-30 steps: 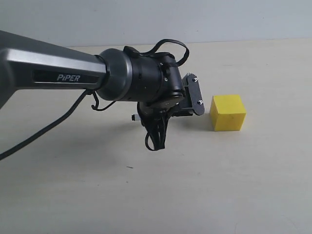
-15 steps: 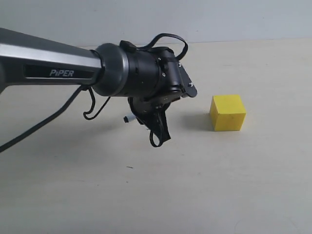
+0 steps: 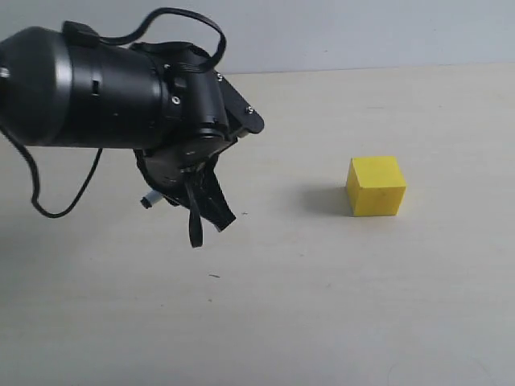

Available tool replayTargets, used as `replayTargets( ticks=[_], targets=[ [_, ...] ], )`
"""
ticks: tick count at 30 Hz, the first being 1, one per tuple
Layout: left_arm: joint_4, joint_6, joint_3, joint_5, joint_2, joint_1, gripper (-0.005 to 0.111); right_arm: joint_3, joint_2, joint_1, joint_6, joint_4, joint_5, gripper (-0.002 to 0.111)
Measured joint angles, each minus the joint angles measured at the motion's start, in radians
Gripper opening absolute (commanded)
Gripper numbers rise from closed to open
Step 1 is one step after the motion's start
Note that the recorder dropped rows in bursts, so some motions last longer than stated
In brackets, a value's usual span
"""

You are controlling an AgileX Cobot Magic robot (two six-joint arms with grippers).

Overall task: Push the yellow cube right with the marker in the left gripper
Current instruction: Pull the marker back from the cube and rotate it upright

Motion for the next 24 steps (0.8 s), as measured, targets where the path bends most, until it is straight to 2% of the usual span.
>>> replayTargets(
  ticks=[9, 18, 24],
  targets=[
    [0.027, -0.234, 0.109, -0.028, -0.091, 0.0, 0.0, 0.0, 0.0, 0.0, 0.0, 0.0, 0.0, 0.0],
    [0.025, -0.469, 0.111, -0.126, -0.094, 0.0, 0.0, 0.0, 0.0, 0.0, 0.0, 0.0, 0.0, 0.0],
    [-0.06, -0.628, 0.111, -0.211, -0.094, 0.0, 0.0, 0.0, 0.0, 0.0, 0.0, 0.0, 0.0, 0.0]
  ],
)
